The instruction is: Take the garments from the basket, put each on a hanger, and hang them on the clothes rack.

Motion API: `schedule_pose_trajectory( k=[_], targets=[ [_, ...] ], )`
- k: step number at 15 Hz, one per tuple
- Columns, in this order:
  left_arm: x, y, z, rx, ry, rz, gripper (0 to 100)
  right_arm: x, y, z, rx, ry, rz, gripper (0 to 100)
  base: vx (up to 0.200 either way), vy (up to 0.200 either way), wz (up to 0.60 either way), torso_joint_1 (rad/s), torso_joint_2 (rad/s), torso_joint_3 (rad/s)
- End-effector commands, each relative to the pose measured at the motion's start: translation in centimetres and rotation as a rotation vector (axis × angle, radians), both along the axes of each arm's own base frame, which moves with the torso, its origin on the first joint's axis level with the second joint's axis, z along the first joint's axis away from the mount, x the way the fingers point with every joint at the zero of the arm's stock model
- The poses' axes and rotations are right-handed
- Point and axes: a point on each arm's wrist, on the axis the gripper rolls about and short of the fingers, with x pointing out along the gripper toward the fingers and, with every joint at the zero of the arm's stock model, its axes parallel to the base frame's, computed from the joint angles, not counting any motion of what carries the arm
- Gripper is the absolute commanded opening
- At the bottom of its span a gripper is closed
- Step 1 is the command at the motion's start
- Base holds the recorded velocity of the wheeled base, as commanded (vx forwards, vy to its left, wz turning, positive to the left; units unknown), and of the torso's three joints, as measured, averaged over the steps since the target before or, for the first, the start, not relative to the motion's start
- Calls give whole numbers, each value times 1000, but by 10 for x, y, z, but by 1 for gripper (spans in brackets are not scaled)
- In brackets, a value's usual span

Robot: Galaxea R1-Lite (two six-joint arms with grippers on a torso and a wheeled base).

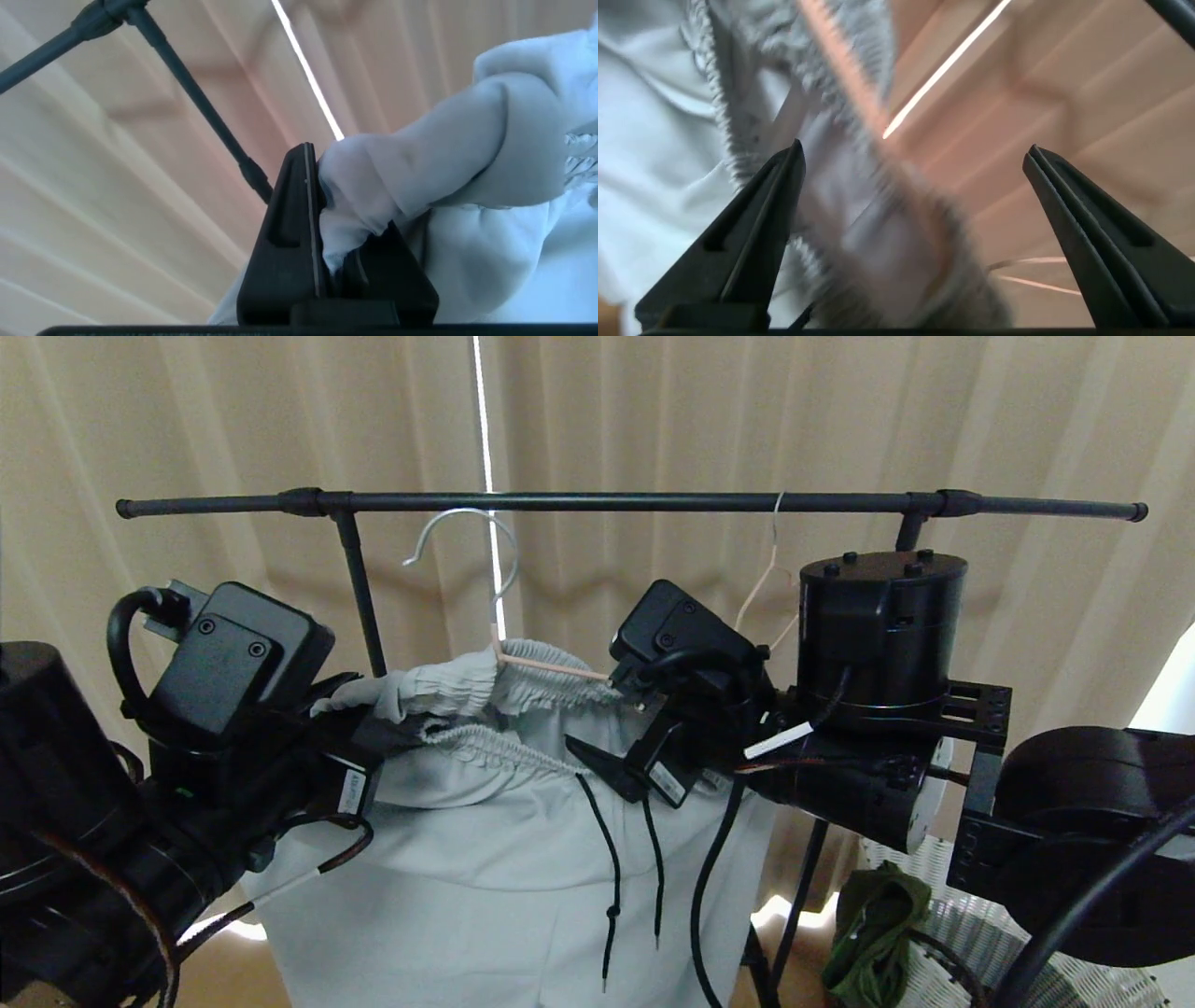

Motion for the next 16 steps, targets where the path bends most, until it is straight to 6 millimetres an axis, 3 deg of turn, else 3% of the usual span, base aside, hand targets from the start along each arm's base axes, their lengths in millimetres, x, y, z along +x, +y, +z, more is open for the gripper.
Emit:
schedule_pose_trajectory(
  k=[1,3,4,16],
  targets=[
    [1,1,-1,3,3,9,0,-1,0,1,2,-2,1,100,0,0,0,0,0,0],
    [5,7,-1,5,3,39,0,-1,0,1,2,-2,1,100,0,0,0,0,0,0],
    [5,7,-1,3,3,41,0,0,0,1,3,-3,1,0,0,0,0,0,0,0],
    [0,9,-9,30,25,29,0,0,0,2,29,-27,1,0,0,0,0,0,0,0]
  ],
)
